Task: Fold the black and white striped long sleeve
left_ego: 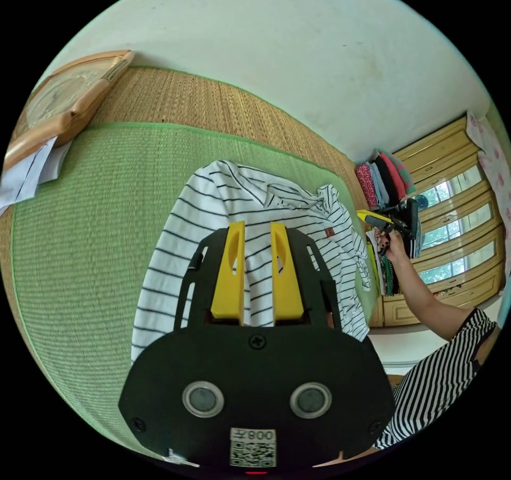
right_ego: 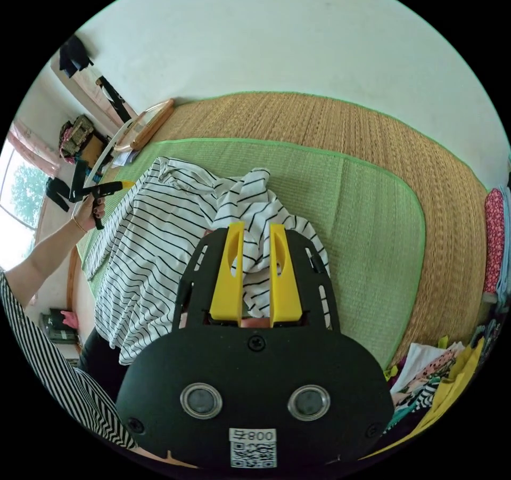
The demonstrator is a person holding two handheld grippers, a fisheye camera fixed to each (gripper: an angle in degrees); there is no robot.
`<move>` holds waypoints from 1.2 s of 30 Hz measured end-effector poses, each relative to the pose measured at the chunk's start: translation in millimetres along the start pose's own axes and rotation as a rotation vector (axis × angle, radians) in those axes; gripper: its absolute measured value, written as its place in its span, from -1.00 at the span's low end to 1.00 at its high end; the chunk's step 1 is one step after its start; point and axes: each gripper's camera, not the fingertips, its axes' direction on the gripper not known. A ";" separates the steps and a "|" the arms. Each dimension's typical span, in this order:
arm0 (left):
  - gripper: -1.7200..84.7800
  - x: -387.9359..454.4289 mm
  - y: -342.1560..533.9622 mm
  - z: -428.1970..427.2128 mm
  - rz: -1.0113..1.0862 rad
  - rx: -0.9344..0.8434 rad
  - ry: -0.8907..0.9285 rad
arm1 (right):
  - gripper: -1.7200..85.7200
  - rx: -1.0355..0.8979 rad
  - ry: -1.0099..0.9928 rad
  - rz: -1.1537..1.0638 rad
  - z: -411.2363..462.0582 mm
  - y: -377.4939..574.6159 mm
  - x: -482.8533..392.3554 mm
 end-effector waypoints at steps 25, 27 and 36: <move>-0.91 39.3 -184.3 6.0 -0.164 0.120 0.230 | -0.94 0.062 -0.132 0.159 112.4 -51.0 -116.9; -0.89 39.2 -189.2 6.6 -0.176 0.117 0.226 | -0.92 0.070 -0.139 0.151 113.3 -51.1 -127.6; -0.79 44.2 -164.3 -18.6 -0.084 0.100 0.235 | -0.80 -0.081 0.107 -0.200 147.3 -73.2 -246.9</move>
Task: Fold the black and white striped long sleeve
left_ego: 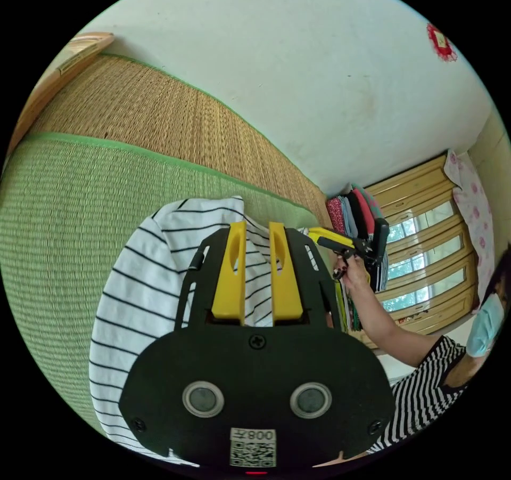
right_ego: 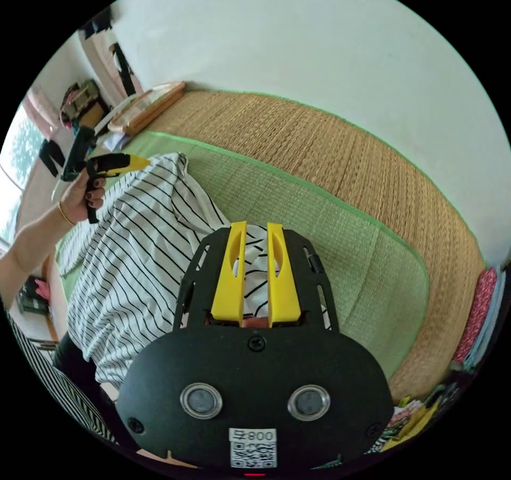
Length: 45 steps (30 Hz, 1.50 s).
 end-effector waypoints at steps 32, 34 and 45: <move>-0.84 2.4 126.9 -87.0 0.008 0.009 -0.257 | -0.95 0.152 -0.101 0.355 -78.6 176.2 35.6; -0.87 -0.6 141.8 -88.9 -0.023 -0.032 -0.344 | -0.96 0.105 -0.038 0.432 -72.4 221.8 33.0; -0.96 -11.8 151.0 -110.8 -0.087 -0.028 -0.637 | -0.96 -0.102 0.190 0.473 -41.0 220.3 116.4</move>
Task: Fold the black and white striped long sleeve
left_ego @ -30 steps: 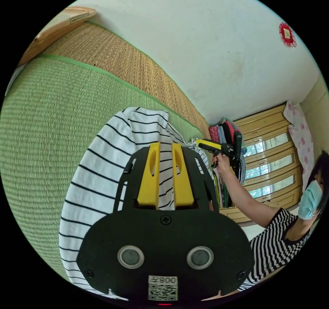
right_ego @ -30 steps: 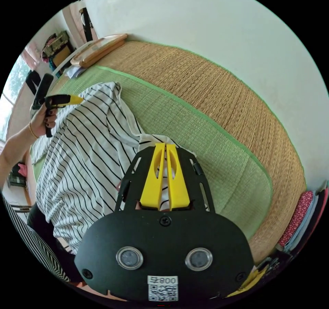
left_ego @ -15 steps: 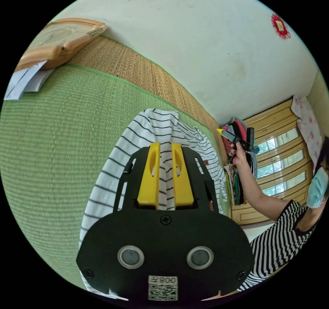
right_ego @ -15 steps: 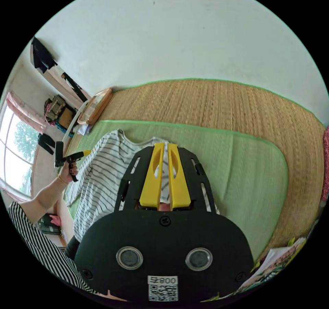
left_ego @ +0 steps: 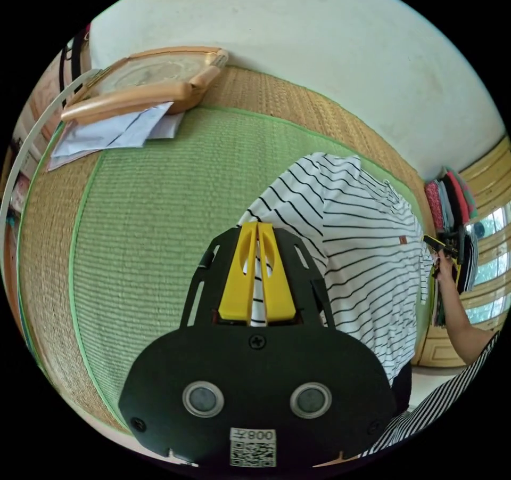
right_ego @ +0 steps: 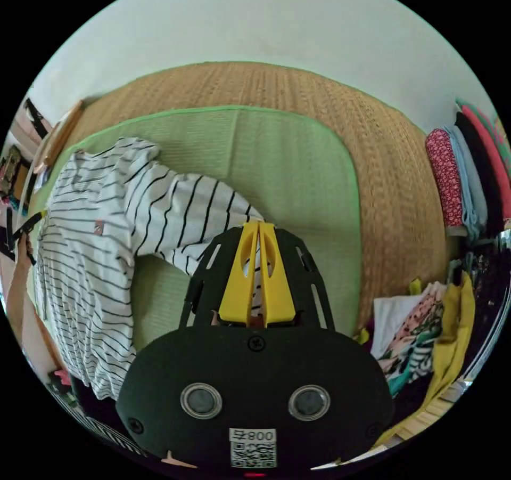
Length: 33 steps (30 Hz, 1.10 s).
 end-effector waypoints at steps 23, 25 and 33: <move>-0.96 35.3 -11.4 30.9 0.123 0.004 0.088 | -0.95 -0.021 -0.151 -0.067 16.3 -77.6 28.1; -0.96 34.0 -8.6 28.7 0.119 0.014 0.101 | -0.95 0.018 -0.151 -0.068 4.3 -74.2 31.2; -0.96 25.0 33.7 4.5 0.127 0.075 0.313 | -0.75 -0.020 -0.173 0.001 -11.6 15.2 55.9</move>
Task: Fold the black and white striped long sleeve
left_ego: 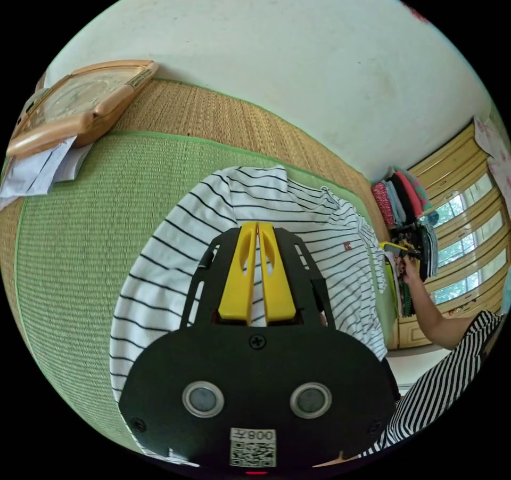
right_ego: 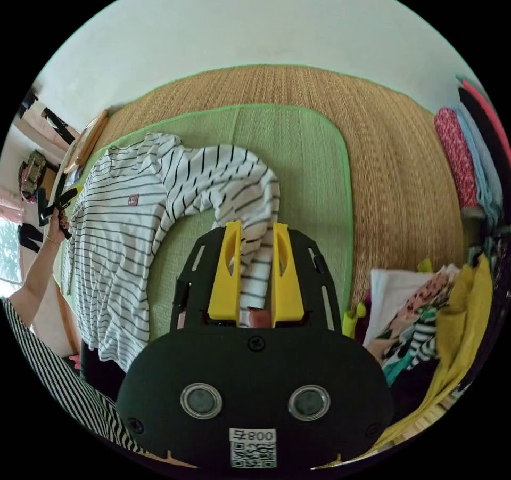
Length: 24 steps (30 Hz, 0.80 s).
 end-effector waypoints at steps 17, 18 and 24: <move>-0.96 15.3 3.0 -21.4 -0.037 0.008 0.022 | -0.78 -0.311 0.286 -0.004 -43.3 -164.7 51.2; -0.96 16.0 3.7 -21.9 -0.039 0.007 0.018 | -0.78 -0.311 0.263 0.008 -40.6 -166.1 52.1; -0.96 16.7 1.1 -36.4 -0.039 0.009 -0.032 | -0.84 -0.097 0.012 -0.172 -31.3 -162.0 -32.2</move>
